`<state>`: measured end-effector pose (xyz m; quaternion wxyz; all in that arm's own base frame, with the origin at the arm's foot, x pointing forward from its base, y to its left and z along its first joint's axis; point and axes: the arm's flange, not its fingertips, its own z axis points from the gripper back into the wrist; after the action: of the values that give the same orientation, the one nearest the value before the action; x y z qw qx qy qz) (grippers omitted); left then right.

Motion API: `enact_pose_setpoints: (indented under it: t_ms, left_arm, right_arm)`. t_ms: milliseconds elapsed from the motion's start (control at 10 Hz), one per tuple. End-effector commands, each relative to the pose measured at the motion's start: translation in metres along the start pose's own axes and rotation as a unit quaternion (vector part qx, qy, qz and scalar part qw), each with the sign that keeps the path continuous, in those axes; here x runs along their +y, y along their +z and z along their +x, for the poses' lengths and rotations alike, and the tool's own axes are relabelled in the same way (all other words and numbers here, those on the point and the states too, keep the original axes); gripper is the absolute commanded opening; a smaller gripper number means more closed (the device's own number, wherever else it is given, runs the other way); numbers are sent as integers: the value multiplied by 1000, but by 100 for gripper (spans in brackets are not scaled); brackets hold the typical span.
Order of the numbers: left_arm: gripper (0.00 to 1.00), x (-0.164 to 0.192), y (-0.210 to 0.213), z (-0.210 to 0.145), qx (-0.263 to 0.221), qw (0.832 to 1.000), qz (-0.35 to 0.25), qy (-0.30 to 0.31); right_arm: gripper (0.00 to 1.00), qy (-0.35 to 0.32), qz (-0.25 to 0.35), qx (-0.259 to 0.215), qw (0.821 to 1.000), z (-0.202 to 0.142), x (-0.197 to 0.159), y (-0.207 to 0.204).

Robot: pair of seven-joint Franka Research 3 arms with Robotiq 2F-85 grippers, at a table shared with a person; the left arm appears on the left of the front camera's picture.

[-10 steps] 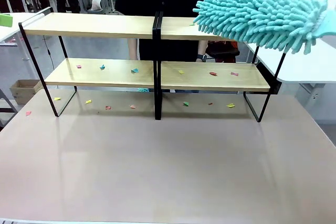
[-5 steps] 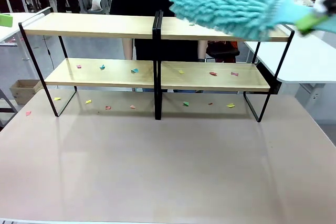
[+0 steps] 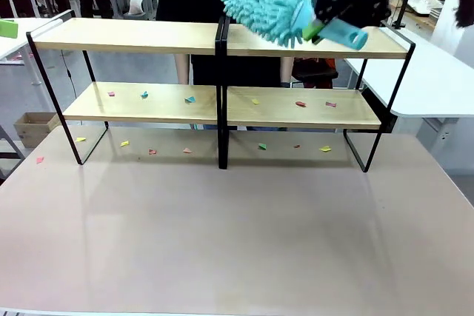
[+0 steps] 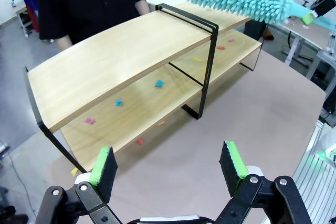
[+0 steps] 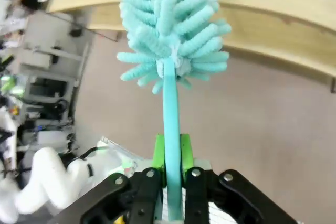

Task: Clean the shelves.
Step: Clean a randomly selected level of the Shelf with the Duster.

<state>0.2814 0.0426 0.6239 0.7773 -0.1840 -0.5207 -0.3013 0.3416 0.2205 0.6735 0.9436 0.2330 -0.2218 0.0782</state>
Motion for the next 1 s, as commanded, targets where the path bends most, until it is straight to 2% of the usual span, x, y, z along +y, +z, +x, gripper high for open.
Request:
enact_pose_setpoints:
  t_ms: [0,200,500,600,700,800,900]
  left_arm:
    - [100,0,0,0,1,1000,-2,-1]
    - [100,0,0,0,1,1000,-2,-1]
    - [100,0,0,0,1,1000,-2,-1]
    - [100,0,0,0,1,1000,-2,-1]
    - [100,0,0,0,1,1000,-2,-1]
    - [100,0,0,0,1,1000,-2,-1]
    - [100,0,0,0,1,1000,-2,-1]
  right_arm:
    - [12,-41,-39,21,998,4,1,-8]
    - [12,-52,-61,16,997,1,1,-18]
    - [12,-101,-121,-10,987,8,-22,-2]
    - [12,-138,-174,2,975,12,-38,7]
    - [12,-166,-201,0,965,16,-50,15]
    - [12,-194,-228,-19,954,20,-59,25]
    - [12,-230,-269,-21,935,26,-66,43]
